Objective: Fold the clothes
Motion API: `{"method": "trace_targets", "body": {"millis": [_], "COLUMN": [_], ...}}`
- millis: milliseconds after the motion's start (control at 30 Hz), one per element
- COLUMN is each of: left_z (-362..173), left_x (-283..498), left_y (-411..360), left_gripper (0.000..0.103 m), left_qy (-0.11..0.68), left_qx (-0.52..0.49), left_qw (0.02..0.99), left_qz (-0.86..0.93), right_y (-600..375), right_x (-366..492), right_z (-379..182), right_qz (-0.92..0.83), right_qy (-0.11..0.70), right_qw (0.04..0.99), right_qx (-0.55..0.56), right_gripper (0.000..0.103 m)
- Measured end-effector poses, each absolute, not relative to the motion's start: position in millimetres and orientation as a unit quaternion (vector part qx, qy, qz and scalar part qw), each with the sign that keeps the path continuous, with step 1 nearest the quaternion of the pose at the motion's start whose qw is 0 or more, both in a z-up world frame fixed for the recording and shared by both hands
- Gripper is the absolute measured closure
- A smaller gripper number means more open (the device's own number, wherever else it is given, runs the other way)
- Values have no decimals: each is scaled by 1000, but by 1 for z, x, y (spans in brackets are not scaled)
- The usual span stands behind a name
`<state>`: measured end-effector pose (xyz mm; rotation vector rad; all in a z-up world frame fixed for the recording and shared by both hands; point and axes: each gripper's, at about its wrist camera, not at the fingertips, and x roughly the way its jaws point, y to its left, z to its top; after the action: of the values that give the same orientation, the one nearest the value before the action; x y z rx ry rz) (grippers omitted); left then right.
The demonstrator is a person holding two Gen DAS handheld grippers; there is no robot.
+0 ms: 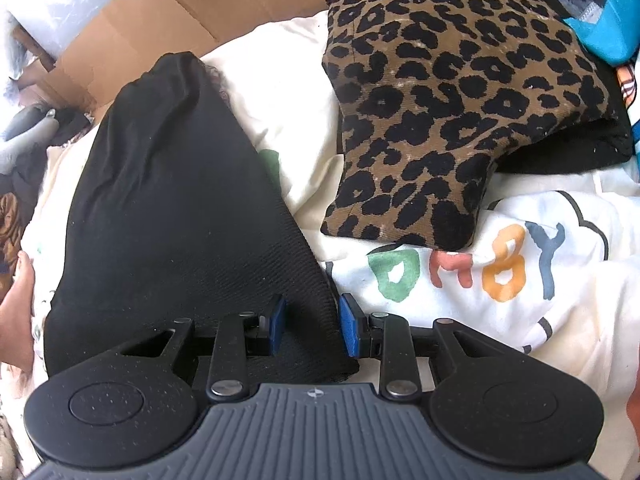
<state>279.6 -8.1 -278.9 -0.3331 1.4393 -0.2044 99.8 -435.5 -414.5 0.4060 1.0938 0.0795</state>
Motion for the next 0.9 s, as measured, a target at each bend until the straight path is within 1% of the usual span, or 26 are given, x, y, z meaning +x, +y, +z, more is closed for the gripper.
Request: {"method": "trace_targets", "body": {"millis": [133, 233, 300, 400, 633, 733, 900], "left_z": [-310, -327, -330, -337, -351, -363, -371], "left_x": [224, 203, 182, 171, 138, 131, 121], "left_y": [8, 16, 18, 17, 39, 37, 30], "left_gripper": [48, 41, 41, 37, 37, 37, 37], "left_qy": [665, 678, 687, 687, 679, 674, 654], "left_qx": [-178, -179, -196, -205, -274, -296, -259], "left_qw": [718, 701, 688, 687, 677, 671, 705], "left_qz": [-101, -129, -125, -119, -82, -83, -87], "right_y": [-437, -436, -434, -432, -437, -436, -437], "right_x": [96, 94, 93, 93, 90, 91, 90], "right_z": [-414, -414, -415, -414, -417, -417, -418], "right_qz": [41, 36, 32, 35, 33, 33, 36], "right_qy": [514, 506, 502, 501, 496, 496, 494], "right_qw": [835, 839, 841, 843, 841, 841, 842], "right_qx": [194, 198, 200, 195, 216, 213, 213], "right_gripper": [67, 67, 67, 67, 66, 66, 66]}}
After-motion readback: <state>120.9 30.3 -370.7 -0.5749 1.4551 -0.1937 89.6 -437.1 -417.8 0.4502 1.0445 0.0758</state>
